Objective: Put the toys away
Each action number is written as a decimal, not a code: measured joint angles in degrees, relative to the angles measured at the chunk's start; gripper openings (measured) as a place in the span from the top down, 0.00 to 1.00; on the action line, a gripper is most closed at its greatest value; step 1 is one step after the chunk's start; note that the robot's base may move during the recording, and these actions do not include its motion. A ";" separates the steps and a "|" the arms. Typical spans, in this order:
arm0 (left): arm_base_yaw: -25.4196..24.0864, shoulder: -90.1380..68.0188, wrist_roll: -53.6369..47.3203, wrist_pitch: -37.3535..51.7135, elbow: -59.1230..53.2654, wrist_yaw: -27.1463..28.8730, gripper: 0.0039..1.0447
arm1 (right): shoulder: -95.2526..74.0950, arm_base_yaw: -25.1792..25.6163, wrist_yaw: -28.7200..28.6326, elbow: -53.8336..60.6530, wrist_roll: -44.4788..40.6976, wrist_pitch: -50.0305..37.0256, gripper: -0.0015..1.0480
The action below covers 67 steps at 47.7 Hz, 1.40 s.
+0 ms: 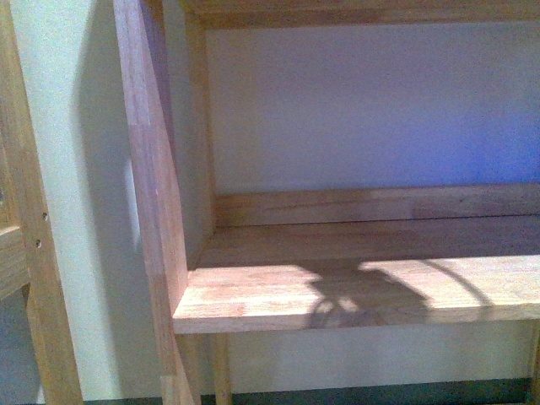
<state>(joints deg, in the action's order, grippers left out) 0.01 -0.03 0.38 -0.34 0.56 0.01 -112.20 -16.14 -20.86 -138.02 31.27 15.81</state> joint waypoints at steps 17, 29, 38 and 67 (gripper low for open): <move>0.00 0.00 0.00 0.00 0.00 0.00 0.05 | 1.20 1.40 0.13 0.61 -3.52 -0.31 0.01; 0.00 0.00 0.00 0.00 0.00 0.00 0.05 | 5.01 2.51 -0.57 0.74 -5.84 0.59 0.00; 0.00 0.00 0.00 0.00 0.00 0.00 0.05 | 9.68 1.77 -1.51 3.52 -6.71 -0.90 0.00; 0.00 0.00 0.00 0.00 0.00 0.00 0.05 | 51.45 -3.80 23.67 59.43 -35.89 -24.11 0.00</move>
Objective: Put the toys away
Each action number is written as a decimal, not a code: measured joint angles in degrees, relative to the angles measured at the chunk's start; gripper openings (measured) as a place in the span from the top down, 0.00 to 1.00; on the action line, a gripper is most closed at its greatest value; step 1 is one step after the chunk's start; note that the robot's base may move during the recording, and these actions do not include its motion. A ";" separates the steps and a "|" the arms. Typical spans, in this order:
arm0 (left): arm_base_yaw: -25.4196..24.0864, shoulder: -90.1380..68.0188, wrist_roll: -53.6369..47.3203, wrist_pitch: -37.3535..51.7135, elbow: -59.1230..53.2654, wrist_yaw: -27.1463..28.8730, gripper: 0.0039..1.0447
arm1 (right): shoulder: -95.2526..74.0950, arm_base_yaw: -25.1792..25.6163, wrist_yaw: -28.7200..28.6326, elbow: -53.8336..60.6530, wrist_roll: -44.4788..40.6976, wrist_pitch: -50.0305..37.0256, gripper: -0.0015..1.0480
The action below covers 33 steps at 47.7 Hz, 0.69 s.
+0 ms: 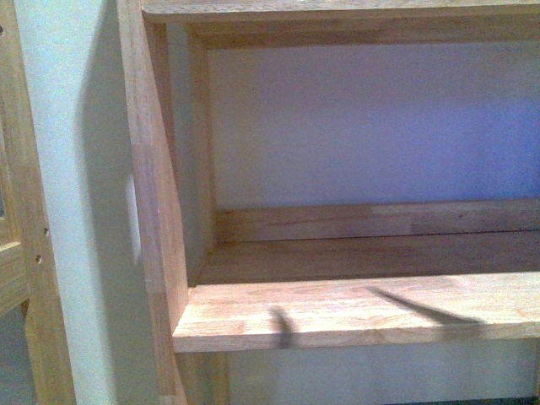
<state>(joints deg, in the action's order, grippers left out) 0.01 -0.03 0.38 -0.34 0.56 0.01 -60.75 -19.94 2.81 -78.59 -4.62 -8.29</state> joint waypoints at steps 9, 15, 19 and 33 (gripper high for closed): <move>0.00 0.00 0.00 0.00 0.00 0.00 0.05 | 13.86 6.03 1.05 17.35 -2.40 -3.63 0.00; 0.00 0.00 -0.02 0.02 0.00 -0.02 0.05 | 23.93 14.86 -2.40 30.12 1.62 -2.49 0.00; 0.00 0.00 0.00 0.00 0.00 0.00 0.05 | 30.36 18.88 -4.31 38.01 4.61 0.24 0.00; 0.00 0.00 0.00 0.00 0.00 0.00 0.05 | 46.88 16.72 1.01 59.80 8.28 3.26 0.00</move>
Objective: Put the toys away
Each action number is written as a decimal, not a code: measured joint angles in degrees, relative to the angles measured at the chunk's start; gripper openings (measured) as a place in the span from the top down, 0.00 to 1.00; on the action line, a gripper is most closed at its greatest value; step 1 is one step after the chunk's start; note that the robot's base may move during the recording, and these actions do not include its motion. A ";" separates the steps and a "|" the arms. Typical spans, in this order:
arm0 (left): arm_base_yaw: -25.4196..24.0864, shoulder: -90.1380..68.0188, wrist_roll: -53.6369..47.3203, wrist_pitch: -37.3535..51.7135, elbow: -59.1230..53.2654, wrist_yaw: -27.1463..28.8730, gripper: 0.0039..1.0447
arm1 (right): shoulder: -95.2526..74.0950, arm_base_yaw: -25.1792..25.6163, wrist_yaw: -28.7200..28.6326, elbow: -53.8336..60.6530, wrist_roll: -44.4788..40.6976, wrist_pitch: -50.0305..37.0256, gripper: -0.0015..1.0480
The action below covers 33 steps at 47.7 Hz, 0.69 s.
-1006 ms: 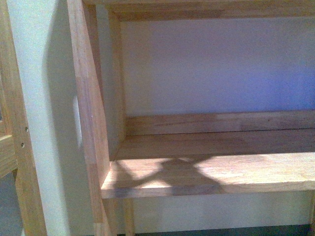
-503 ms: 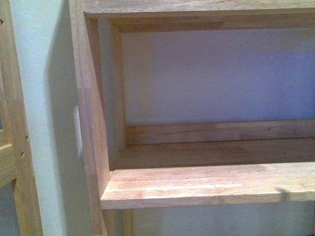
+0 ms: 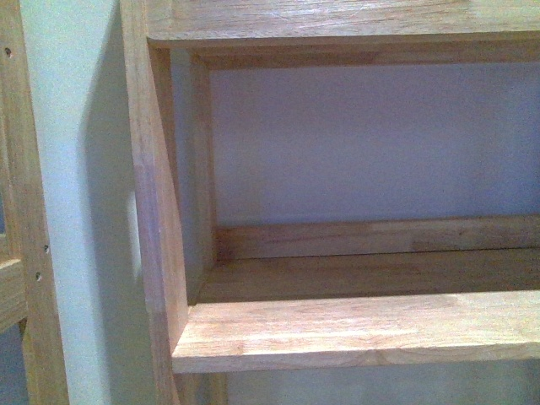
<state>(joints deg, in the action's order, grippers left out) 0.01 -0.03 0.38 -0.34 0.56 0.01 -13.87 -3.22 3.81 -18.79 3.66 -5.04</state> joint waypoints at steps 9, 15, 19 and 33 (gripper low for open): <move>0.00 0.00 0.00 0.00 0.00 0.00 0.05 | 2.73 -1.49 -0.79 5.18 -1.53 1.84 0.07; 0.00 0.00 0.00 0.00 0.00 0.00 0.05 | 4.11 2.84 -3.45 6.67 -2.62 7.91 0.31; 0.00 0.00 0.00 0.00 0.00 0.00 0.05 | 5.46 2.89 -3.65 8.22 -2.99 7.39 0.45; 0.00 0.00 0.00 0.00 0.00 0.00 0.05 | 8.48 2.99 -3.67 12.76 -3.28 6.19 0.82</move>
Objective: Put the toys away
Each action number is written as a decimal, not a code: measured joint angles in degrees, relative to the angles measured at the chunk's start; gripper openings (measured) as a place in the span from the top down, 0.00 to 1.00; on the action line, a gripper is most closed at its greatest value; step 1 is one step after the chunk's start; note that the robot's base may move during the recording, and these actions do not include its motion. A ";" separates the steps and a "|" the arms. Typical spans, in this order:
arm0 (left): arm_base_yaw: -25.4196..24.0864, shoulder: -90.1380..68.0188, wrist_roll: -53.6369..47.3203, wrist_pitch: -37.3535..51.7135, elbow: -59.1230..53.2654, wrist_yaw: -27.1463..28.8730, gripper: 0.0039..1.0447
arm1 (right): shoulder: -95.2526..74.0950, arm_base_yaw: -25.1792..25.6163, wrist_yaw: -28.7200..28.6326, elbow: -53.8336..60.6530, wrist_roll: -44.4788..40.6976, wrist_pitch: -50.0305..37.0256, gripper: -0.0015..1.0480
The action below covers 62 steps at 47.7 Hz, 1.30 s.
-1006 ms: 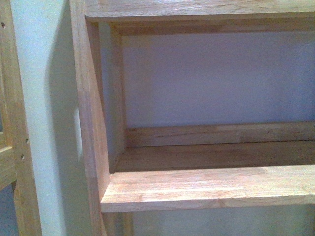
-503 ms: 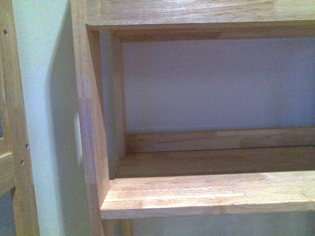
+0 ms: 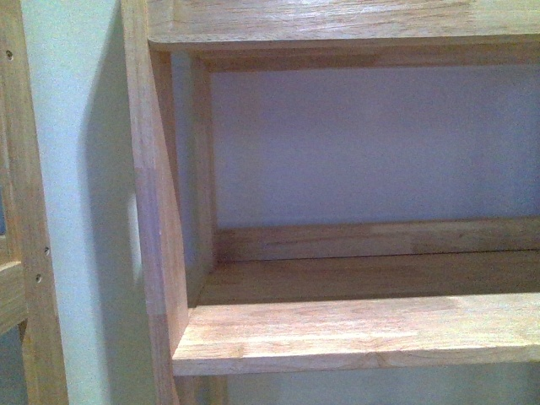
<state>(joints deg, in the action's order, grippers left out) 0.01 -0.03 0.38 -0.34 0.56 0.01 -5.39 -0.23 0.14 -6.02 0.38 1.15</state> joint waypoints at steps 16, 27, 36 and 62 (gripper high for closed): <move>0.00 0.00 0.00 0.00 0.00 0.00 0.05 | 1.90 0.00 0.00 2.27 0.00 -0.46 0.82; 0.00 0.00 -0.02 0.00 0.00 0.00 0.05 | 4.09 0.02 -0.04 4.63 0.00 -0.87 0.82; 0.00 0.00 0.00 0.00 0.00 0.00 0.05 | 4.94 0.04 -0.13 5.25 0.00 -0.90 0.82; 0.00 0.00 0.00 0.00 0.00 0.00 0.05 | 4.96 0.04 -0.11 5.25 -0.09 -0.90 0.02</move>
<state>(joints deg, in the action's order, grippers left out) 0.01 -0.03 0.38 -0.34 0.56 0.01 -0.43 -0.19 0.03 -0.78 0.30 0.25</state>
